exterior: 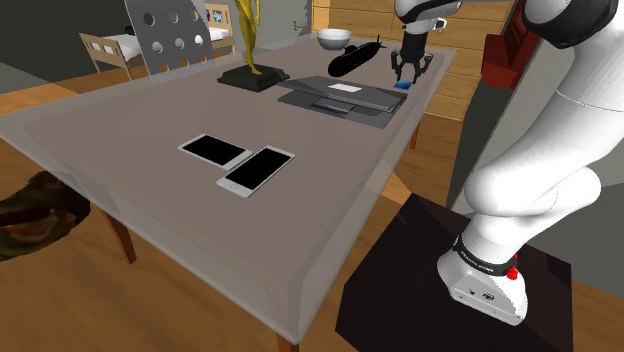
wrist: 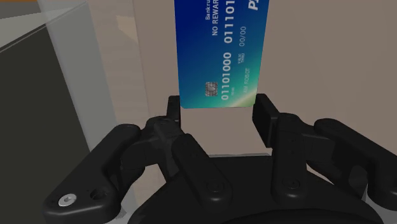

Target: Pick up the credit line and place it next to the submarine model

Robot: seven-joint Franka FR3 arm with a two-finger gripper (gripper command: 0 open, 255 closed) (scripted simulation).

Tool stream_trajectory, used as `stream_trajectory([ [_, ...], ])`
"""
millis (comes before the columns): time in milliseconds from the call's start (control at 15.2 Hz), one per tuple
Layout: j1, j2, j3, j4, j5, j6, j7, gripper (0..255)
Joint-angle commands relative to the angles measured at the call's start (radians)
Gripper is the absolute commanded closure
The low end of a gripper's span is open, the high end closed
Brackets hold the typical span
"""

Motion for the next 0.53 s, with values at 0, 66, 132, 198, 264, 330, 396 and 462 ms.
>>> stream_trajectory([
  [0, 0.000, 0.000, 0.000, -0.001, 0.000, 0.001, 0.000, 255],
  [66, 0.000, 0.000, 0.000, -0.001, 0.000, 0.001, 0.000, 255],
  [132, 0.000, 0.000, 0.000, -0.001, 0.000, 0.001, 0.000, 255],
  [198, 0.000, 0.000, 0.000, -0.001, 0.000, 0.001, 0.000, 255],
  [264, 0.000, 0.000, 0.000, -0.001, 0.000, 0.001, 0.000, 0],
  [330, 0.000, 0.000, 0.000, -0.001, 0.000, 0.001, 0.000, 0],
  [396, 0.000, 0.000, 0.000, -0.001, 0.000, 0.001, 0.000, 0],
  [462, 0.000, 0.000, 0.000, -0.001, 0.000, 0.001, 0.000, 0],
])
